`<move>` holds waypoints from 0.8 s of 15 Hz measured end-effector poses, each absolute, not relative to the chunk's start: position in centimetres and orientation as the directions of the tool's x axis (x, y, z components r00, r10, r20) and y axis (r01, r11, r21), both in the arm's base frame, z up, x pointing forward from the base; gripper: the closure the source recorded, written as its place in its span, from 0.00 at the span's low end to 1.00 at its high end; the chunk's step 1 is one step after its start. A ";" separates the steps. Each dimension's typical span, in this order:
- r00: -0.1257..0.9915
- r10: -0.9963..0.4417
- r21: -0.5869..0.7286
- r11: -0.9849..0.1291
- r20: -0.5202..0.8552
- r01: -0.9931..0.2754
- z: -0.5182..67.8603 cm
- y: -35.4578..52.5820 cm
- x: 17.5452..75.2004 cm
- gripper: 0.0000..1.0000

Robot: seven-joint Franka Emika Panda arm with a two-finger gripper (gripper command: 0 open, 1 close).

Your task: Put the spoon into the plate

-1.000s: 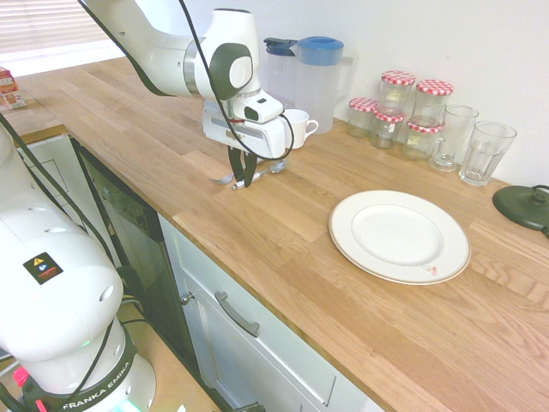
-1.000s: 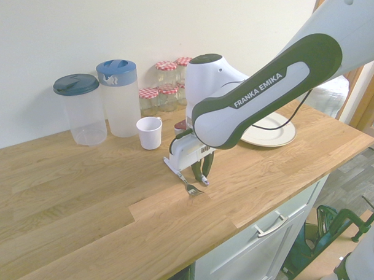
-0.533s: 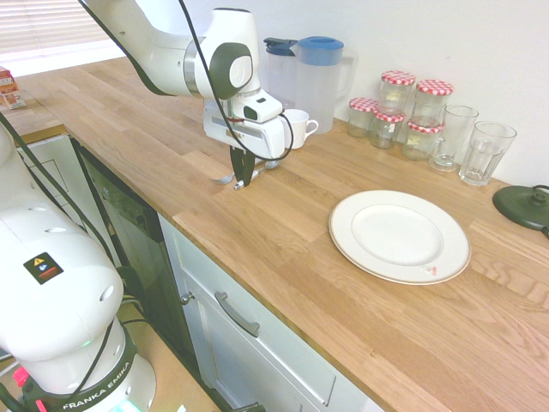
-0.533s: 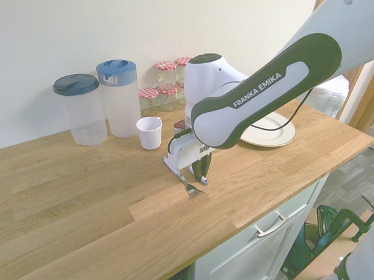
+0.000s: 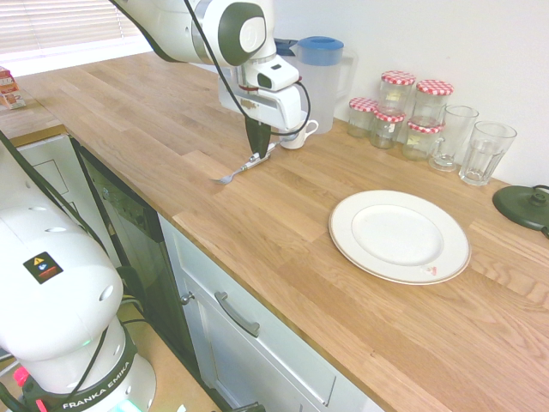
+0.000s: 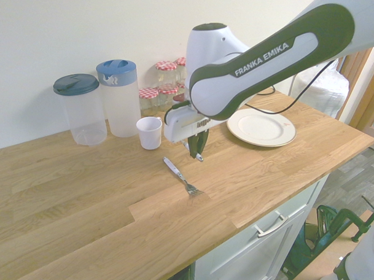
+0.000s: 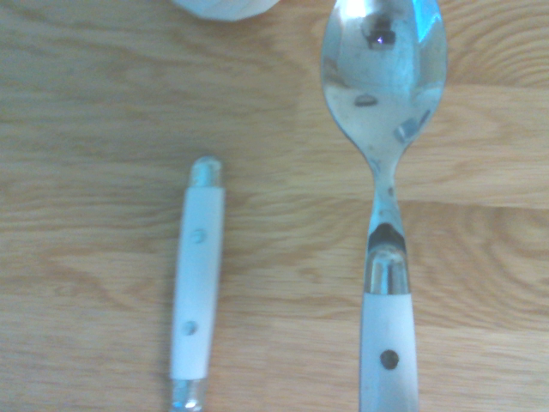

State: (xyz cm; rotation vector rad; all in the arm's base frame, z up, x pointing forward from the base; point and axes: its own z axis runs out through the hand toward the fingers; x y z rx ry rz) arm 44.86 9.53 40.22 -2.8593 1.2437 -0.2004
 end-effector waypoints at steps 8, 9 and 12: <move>0.554 -0.829 -0.061 -0.559 0.081 -0.827 41.6 -10.0 42.9 1.00; 0.547 -0.834 -0.061 -0.551 0.079 -0.832 41.2 -11.6 42.4 1.00; 0.530 -0.845 -0.058 -0.534 0.074 -0.843 39.6 -16.0 41.9 1.00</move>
